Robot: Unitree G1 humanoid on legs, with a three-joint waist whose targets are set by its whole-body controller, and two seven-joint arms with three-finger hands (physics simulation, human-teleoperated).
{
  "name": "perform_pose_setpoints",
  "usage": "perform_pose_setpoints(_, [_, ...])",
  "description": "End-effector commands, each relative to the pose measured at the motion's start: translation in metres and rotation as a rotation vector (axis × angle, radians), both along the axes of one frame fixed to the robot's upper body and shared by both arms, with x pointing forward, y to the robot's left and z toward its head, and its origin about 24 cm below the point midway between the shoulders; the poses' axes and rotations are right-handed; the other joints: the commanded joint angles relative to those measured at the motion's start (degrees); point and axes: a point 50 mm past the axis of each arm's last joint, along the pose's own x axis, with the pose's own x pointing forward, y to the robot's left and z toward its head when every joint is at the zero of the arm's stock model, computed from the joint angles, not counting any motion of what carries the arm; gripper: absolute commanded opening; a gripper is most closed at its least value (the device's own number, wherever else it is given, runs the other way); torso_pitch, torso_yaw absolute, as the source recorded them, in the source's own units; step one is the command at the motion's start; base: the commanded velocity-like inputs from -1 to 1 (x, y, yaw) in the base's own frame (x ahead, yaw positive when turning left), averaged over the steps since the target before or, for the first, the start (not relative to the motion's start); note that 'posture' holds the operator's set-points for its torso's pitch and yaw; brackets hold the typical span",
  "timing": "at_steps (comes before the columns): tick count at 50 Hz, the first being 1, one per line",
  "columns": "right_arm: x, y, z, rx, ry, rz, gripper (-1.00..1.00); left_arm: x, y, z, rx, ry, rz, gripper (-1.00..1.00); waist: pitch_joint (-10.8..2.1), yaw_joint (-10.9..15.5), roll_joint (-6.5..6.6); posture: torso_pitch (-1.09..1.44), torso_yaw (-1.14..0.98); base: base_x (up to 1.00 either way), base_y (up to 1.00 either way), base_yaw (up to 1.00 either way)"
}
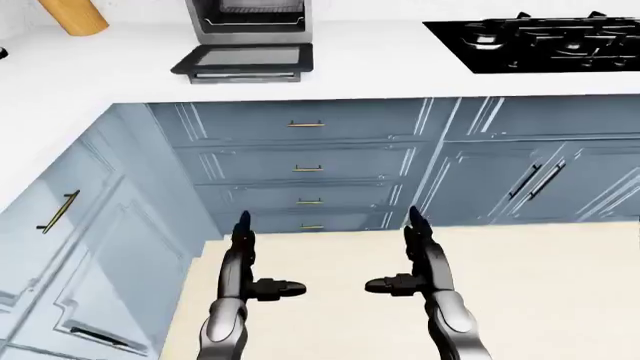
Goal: Close the toaster oven door.
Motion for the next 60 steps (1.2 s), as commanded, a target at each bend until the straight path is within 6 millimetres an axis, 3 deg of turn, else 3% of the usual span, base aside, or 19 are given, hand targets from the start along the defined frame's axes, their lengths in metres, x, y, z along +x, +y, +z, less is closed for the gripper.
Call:
perform_pose_setpoints(1, [0.01, 0.003, 0.036, -0.019, -0.18, 0.024, 1.0, 0.012, 0.006, 0.035, 0.017, -0.18, 0.001, 1.0, -0.05, -0.12, -0.45, 0.0, 0.0, 0.0, 0.0, 0.0])
perform_pose_setpoints(3, [0.01, 0.002, 0.036, -0.016, -0.182, 0.022, 1.0, 0.014, 0.008, 0.038, 0.029, -0.184, 0.009, 1.0, -3.55, 0.46, -0.07, 0.0, 0.0, 0.0, 0.0, 0.0])
perform_pose_setpoints(4, [0.01, 0.0, 0.038, -0.015, -0.184, 0.019, 1.0, 0.015, 0.008, 0.04, 0.028, -0.181, 0.009, 1.0, -3.01, 0.46, -0.05, 0.0, 0.0, 0.0, 0.0, 0.0])
perform_pose_setpoints(5, [0.011, 0.0, 0.04, -0.014, -0.188, 0.017, 1.0, 0.016, 0.009, 0.042, 0.023, -0.18, 0.01, 1.0, -0.97, 0.32, -0.29, 0.0, 0.0, 0.0, 0.0, 0.0])
perform_pose_setpoints(7, [0.013, -0.002, 0.044, -0.011, -0.196, 0.014, 1.0, 0.017, 0.011, 0.043, 0.026, -0.186, 0.015, 1.0, -3.96, 0.39, -0.36, 0.0, 0.0, 0.0, 0.0, 0.0])
perform_pose_setpoints(8, [0.014, -0.002, 0.047, -0.009, -0.199, 0.016, 1.0, 0.019, 0.013, 0.046, 0.023, -0.19, 0.018, 1.0, -4.29, 0.44, -0.35, 0.0, 0.0, 0.0, 0.0, 0.0])
perform_pose_setpoints(16, [0.025, -0.006, 0.073, -0.019, -0.243, 0.02, 1.0, 0.035, 0.045, 0.083, -0.003, -0.241, 0.085, 1.0, -4.91, 0.4, 0.04, 0.0, 0.0, 0.0, 0.0, 0.0])
perform_pose_setpoints(21, [0.027, -0.008, 0.089, -0.029, -0.274, 0.03, 1.0, 0.037, 0.062, 0.093, 0.002, -0.264, 0.13, 1.0, -5.25, 0.4, 0.28, 0.0, 0.0, 0.0, 0.0, 0.0])
perform_pose_setpoints(25, [0.028, -0.013, 0.1, -0.053, -0.3, 0.031, 1.0, 0.042, 0.079, 0.103, 0.008, -0.284, 0.189, 1.0, -5.38, 0.38, 0.5, 0.0, 0.0, 0.0, 0.0, 0.0])
perform_pose_setpoints(32, [0.031, -0.015, 0.122, -0.071, -0.339, 0.03, 1.0, 0.042, 0.117, 0.137, 0.02, -0.357, 0.257, 1.0, -4.87, 0.16, 0.76, 0.0, 0.0, 0.0, 0.0, 0.0])
perform_pose_setpoints(36, [0.034, -0.015, 0.142, -0.089, -0.374, 0.036, 1.0, 0.038, 0.141, 0.156, 0.042, -0.404, 0.324, 1.0, -4.61, 0.09, 1.06, 0.0, 0.0, 0.0, 0.0, 0.0])
perform_pose_setpoints(45, [0.034, -0.022, 0.188, -0.1, -0.452, 0.024, 1.0, 0.025, 0.169, 0.21, 0.036, -0.516, 0.4, 1.0, -3.96, -0.01, 1.54, 0.0, 0.0, 0.0, 0.0, 0.0])
perform_pose_setpoints(60, [0.036, -0.025, 0.23, -0.131, -0.516, 0.041, 1.0, 0.023, 0.184, 0.23, 0.043, -0.559, 0.444, 1.0, -3.39, 0.02, 1.91, 0.0, 0.0, 0.0, 0.0, 0.0])
